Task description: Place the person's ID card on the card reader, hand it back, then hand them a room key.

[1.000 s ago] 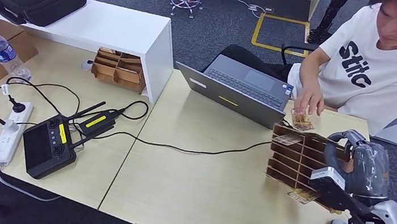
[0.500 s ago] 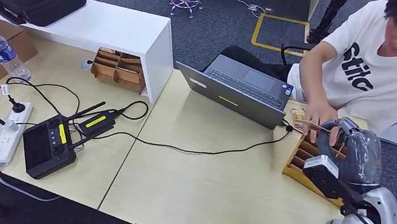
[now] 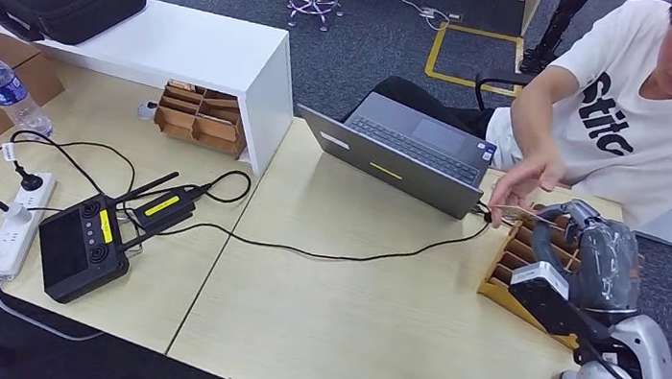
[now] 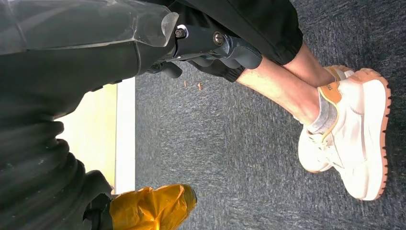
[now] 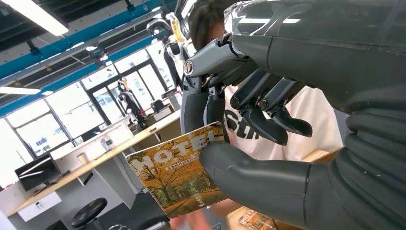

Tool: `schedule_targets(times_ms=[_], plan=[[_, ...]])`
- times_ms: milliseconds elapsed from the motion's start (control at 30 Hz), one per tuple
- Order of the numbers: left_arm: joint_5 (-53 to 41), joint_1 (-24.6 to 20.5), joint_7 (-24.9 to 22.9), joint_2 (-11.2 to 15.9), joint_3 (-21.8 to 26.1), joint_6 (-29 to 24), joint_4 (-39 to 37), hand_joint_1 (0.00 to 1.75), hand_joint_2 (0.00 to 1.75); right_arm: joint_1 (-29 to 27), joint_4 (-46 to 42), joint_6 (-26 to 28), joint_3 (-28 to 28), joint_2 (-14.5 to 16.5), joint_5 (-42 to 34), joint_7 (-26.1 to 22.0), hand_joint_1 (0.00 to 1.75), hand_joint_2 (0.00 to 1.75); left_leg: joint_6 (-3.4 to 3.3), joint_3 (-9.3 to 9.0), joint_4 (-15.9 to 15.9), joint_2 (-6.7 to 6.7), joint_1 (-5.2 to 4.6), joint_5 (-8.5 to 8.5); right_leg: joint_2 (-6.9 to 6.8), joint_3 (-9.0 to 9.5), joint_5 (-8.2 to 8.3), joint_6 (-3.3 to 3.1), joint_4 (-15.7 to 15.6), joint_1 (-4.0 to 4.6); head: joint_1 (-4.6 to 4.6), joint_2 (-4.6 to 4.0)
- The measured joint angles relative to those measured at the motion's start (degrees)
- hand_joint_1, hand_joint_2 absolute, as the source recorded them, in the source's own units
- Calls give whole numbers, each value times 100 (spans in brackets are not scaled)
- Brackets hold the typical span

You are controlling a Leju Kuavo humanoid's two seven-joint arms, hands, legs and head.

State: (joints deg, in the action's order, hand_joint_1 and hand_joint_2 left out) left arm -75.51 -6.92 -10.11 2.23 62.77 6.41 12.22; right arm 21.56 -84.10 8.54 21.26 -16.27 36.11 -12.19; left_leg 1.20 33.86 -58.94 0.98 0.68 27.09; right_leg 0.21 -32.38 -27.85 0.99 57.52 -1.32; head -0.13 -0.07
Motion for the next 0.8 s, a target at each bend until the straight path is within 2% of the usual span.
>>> schedule_targets(times_ms=[300, 533, 633, 800], plan=[[-32, -11, -14, -2, -4, 19, 0, 0, 175, 218, 177, -211, 105, 25, 39, 114, 175, 175, 0, 3, 0, 0, 0, 0, 1, 0, 0, 0, 1, 0, 1, 0], [-147, -106, -103, -4, -29, 79, 0, 0, 175, 935, 760, -532, 362, 216, 47, 224, 175, 175, 1, -2, 0, -2, 1, -2, 3, 0, 2, -2, 4, 1, 0, 0], [-263, -181, -174, -9, -93, 138, 0, 0, 175, 1482, 1326, -669, 529, 425, 60, 370, 175, 175, 6, -4, 0, -12, 1, -5, 15, -2, 6, -6, 9, 1, 1, 0], [-368, -398, -283, -51, -222, 221, 0, 0, 175, 2459, 2693, -677, 832, 1014, 170, 493, 175, 175, 13, -12, 0, -14, 2, -16, 19, -2, 12, -7, 14, 1, 1, 0]])
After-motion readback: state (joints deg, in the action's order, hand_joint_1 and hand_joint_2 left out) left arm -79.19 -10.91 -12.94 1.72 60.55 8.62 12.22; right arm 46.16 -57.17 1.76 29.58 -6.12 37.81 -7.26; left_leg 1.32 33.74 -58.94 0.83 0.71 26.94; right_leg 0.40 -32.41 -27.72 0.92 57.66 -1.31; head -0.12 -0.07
